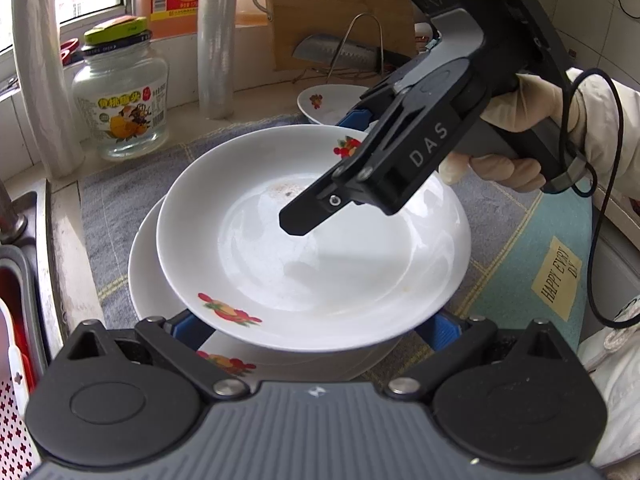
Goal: Organize plates and bowls
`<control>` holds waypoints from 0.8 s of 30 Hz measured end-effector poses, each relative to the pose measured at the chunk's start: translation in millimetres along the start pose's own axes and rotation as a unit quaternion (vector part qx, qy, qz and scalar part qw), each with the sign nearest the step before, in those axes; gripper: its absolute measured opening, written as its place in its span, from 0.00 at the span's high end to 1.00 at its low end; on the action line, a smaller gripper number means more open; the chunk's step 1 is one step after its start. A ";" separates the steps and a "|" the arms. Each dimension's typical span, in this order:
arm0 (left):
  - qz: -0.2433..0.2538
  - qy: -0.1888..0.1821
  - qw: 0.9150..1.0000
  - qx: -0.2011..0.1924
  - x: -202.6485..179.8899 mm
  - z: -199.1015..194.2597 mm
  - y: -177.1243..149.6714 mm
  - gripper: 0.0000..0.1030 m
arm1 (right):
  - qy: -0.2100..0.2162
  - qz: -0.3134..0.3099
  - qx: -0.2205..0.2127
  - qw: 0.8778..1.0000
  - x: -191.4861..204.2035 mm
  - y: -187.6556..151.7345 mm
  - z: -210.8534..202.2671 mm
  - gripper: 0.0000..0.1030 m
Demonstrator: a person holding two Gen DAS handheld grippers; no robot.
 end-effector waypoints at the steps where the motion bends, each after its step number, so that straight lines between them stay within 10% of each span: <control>1: -0.002 0.000 1.000 0.003 0.6 -0.3 -0.3 0.01 | 0.001 0.001 0.002 1.000 0.4 0.0 1.2 0.00; 24: -0.001 0.023 0.999 0.041 8.2 2.9 1.4 0.01 | 0.004 0.004 0.022 1.000 4.7 -5.1 8.4 0.00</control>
Point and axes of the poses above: each gripper's, at about its wrist camera, not at the fingertips, and z roughly the way its jaws point, x to its left, y to its top, the point moved 10 cm from there along z, roughly the way its jaws point, and after that the axes turned 13 degrees about -x, right-handed, at the moved point
